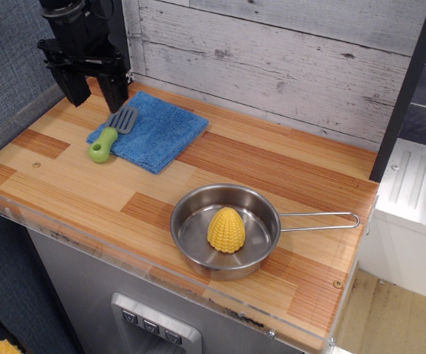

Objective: Place the spatula on top of the towel.

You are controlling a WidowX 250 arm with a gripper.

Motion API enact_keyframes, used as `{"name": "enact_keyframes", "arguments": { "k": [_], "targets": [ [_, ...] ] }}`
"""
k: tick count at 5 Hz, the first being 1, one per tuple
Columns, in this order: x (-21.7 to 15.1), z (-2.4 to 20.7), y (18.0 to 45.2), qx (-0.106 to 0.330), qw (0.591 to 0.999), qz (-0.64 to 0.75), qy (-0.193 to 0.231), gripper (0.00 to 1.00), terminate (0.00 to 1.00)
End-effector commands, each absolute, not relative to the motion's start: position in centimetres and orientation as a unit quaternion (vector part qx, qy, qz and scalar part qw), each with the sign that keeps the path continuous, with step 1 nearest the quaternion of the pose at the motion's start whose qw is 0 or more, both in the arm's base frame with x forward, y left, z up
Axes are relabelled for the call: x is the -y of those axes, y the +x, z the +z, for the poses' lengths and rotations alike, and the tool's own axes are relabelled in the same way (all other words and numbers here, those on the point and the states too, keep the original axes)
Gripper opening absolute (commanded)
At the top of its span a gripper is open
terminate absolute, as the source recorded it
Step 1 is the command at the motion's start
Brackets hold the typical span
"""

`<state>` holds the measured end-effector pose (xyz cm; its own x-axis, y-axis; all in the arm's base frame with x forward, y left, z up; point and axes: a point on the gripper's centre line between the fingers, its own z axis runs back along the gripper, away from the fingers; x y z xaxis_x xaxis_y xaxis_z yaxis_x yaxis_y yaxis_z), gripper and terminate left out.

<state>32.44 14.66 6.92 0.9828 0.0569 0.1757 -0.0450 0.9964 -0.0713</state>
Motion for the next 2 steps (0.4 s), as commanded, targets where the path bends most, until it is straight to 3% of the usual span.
{"name": "enact_keyframes", "arguments": {
  "k": [1,2],
  "targets": [
    [-13.5,13.8,29.4,0.113,0.993,0.004,-0.028,1.00,0.00],
    [-12.7,14.6,27.5,0.108,0.994,-0.010,-0.031,1.00,0.00]
  ]
}}
